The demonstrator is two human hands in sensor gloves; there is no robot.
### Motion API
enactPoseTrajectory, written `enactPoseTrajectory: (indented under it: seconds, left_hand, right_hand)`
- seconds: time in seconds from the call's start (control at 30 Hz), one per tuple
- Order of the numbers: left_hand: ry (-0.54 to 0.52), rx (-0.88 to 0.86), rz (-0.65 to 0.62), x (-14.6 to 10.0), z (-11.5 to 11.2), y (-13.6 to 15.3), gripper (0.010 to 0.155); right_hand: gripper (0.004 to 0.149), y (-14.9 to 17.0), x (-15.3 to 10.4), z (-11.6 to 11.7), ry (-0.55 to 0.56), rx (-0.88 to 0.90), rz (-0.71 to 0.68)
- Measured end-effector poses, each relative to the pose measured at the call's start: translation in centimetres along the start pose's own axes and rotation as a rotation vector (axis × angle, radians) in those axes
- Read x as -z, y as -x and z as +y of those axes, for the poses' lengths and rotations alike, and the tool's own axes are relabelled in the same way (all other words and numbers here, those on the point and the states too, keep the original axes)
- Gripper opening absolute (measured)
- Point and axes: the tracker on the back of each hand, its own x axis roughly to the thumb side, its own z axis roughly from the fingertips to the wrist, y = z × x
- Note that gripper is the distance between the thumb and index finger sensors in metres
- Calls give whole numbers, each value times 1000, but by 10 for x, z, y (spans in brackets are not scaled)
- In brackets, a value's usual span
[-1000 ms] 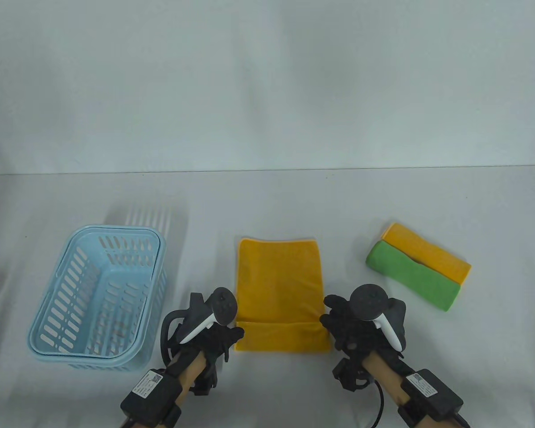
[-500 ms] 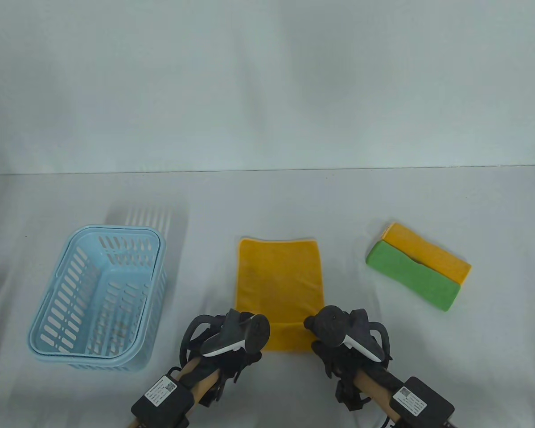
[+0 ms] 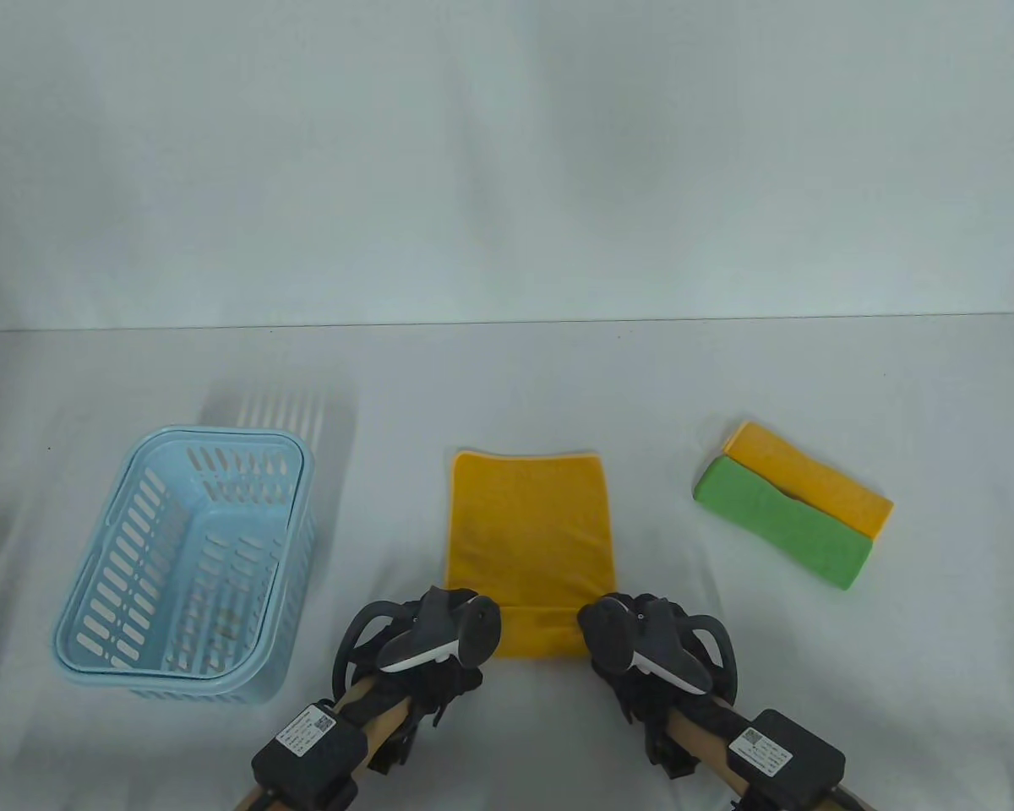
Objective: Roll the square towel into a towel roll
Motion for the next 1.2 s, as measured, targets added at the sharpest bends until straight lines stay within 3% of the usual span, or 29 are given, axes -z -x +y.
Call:
enactPoseTrajectory:
  seconds: [0.13,0.27,0.47,0.83,1.2]
  left_hand:
    - [-18,-7,6,1,0,2,79]
    - [-31,-61,6,0,4,4,65]
    - [-47,-91,3,-2,12,7,64]
    - [6,-450,24,-8,18,34,62]
    - [-63,-372,154,-5,17,39,60]
  right_hand:
    - [52,5,2,-4,8,51,15]
    - [51,9,3,-6,2,99,30]
    - [51,17,6,-11,-12,183,39]
    - [54,36,8,-11,-87,477,152]
    - [57,42,16,-10,-26,496,222]
